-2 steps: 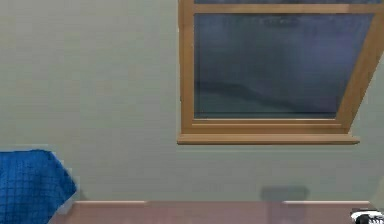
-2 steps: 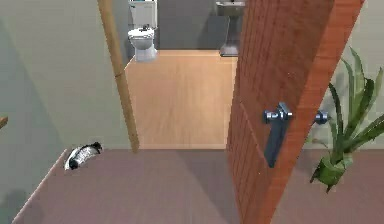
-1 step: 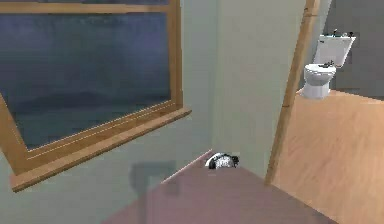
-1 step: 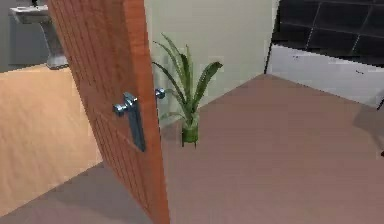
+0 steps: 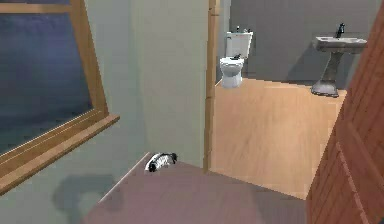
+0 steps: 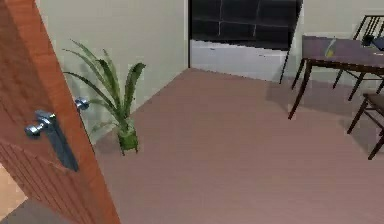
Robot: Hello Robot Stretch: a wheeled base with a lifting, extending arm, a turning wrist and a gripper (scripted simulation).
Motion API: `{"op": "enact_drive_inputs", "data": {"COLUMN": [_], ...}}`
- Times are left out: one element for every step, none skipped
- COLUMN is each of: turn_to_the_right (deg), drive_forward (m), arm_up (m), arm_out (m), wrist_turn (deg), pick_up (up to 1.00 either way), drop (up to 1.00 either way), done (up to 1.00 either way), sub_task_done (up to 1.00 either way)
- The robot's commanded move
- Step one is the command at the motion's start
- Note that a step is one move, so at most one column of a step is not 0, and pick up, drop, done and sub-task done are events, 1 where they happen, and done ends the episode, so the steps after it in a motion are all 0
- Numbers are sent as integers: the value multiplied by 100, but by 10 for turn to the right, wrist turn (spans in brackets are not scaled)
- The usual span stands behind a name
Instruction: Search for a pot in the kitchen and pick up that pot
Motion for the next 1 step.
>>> {"op": "enact_drive_inputs", "data": {"turn_to_the_right": [0], "drive_forward": [80], "arm_up": [0], "arm_out": [0], "wrist_turn": [0], "pick_up": [0], "drop": [0], "done": [0], "sub_task_done": [0]}}
